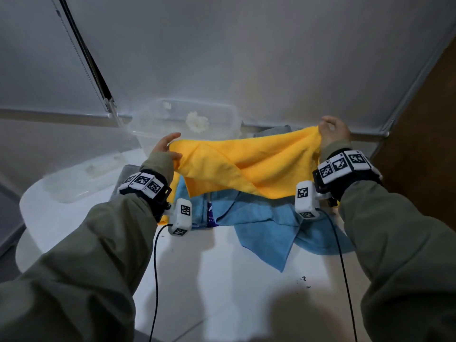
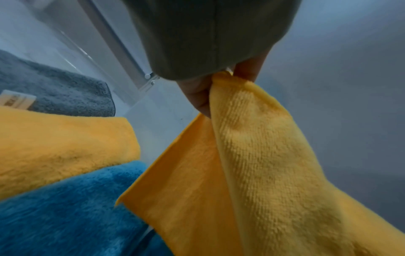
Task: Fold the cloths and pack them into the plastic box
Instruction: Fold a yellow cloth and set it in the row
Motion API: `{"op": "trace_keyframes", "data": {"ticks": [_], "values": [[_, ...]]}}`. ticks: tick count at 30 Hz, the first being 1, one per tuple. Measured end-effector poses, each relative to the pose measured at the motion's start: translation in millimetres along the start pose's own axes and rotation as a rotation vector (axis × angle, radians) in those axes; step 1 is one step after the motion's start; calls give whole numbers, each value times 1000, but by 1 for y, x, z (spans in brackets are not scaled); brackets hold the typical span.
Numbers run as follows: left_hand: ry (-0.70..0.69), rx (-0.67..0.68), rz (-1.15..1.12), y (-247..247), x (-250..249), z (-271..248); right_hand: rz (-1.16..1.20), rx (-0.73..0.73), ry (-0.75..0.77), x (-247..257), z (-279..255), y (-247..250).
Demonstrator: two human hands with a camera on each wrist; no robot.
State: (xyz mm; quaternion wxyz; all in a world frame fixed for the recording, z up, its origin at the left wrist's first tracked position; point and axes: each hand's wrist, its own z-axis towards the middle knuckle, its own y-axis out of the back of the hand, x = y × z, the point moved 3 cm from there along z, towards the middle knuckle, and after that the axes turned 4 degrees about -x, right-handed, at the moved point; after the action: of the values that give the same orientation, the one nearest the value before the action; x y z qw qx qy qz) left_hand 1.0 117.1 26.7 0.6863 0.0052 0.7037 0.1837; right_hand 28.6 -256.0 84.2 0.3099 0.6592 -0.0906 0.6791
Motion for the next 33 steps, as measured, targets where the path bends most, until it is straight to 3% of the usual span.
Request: {"op": "trace_keyframes", "data": {"ticks": [3, 7, 14, 22, 28, 33], "values": [[-2, -28, 15, 2, -4, 3, 69, 81, -3, -2, -2, -1], [16, -105, -223, 6, 4, -1, 67, 241, 9, -9, -1, -2], [-83, -308, -238, 18, 0, -4, 55, 123, -6, -22, -3, 2], [-115, -277, -81, 27, -20, 4, 198, 162, -95, -25, -1, 2], [-161, -263, -54, 29, -25, 4, 474, 207, -186, -30, -11, -2], [-144, -293, -68, 31, -22, 3, 478, 202, -187, -38, -14, -1]]}}
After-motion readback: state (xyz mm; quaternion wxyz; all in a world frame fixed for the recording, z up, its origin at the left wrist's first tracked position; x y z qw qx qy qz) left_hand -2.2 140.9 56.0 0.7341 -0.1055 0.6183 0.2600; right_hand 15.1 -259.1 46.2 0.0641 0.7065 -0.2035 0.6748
